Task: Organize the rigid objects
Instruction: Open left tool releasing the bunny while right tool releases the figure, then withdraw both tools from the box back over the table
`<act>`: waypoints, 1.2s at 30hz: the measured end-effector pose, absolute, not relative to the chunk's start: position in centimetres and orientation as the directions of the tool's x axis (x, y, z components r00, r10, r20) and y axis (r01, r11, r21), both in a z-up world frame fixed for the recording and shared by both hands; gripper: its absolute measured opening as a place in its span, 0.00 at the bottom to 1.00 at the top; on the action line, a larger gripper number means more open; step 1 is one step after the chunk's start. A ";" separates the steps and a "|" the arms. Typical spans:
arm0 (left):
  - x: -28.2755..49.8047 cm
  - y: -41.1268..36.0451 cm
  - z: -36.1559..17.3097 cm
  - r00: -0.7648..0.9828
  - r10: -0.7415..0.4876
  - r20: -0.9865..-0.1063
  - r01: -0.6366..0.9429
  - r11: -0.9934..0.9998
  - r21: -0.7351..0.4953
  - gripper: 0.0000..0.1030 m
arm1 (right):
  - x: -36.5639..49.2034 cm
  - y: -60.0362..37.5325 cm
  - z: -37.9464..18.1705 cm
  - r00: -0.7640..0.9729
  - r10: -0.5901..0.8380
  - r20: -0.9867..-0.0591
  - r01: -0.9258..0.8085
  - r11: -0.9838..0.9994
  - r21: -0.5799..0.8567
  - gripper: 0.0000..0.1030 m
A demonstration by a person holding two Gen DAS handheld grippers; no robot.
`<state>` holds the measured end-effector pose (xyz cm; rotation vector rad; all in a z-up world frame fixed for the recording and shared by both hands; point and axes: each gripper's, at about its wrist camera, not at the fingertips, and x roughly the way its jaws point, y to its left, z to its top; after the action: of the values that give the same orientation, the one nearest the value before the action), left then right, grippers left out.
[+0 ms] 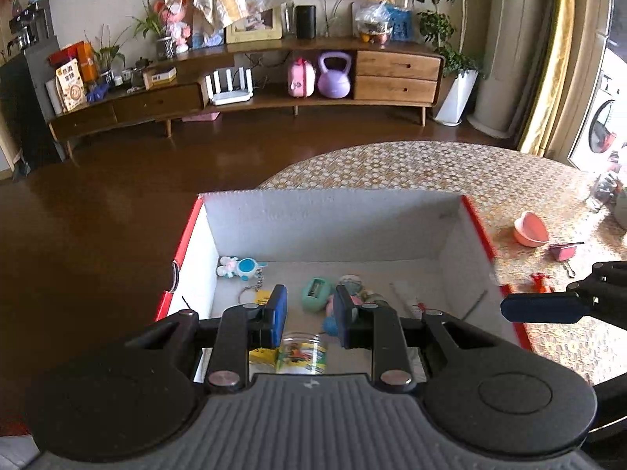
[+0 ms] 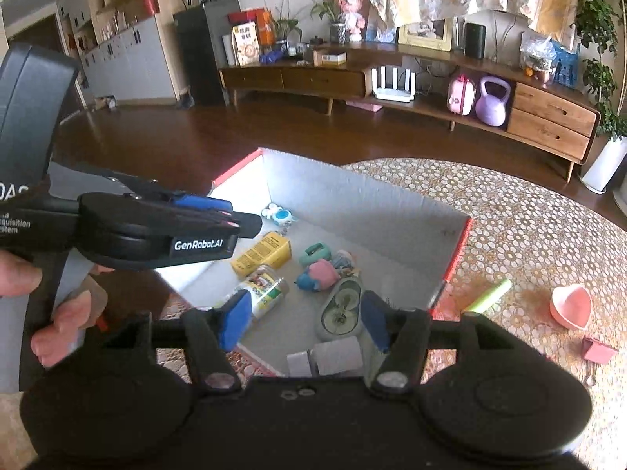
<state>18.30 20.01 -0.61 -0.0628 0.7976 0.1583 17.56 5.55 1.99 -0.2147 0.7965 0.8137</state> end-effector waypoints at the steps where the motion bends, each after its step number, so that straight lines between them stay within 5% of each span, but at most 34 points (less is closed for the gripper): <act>1: 18.0 19.7 -0.3 0.690 0.117 -0.714 -0.163 0.987 0.004 0.24 | 17.3 5.1 2.2 0.425 0.573 -0.701 -0.720 0.684 0.122 0.62; 18: 14.1 13.2 1.2 0.718 0.098 -0.689 -0.118 0.993 0.018 0.26 | 13.1 -4.1 3.3 0.486 0.604 -0.631 -0.685 0.712 0.154 0.78; 22: 13.5 11.0 1.3 0.740 0.078 -0.668 -0.096 0.995 0.010 0.68 | 12.4 -7.1 2.8 0.516 0.596 -0.615 -0.672 0.727 0.142 0.81; 36: 14.1 2.2 -0.9 0.767 -0.043 -0.640 0.025 0.999 -0.037 0.81 | 14.4 -18.6 1.0 0.619 0.484 -0.619 -0.532 0.838 0.123 0.94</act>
<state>14.08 2.17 -0.93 -0.0265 0.6954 -0.0370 14.39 -18.61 1.03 -0.0745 0.6890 0.5844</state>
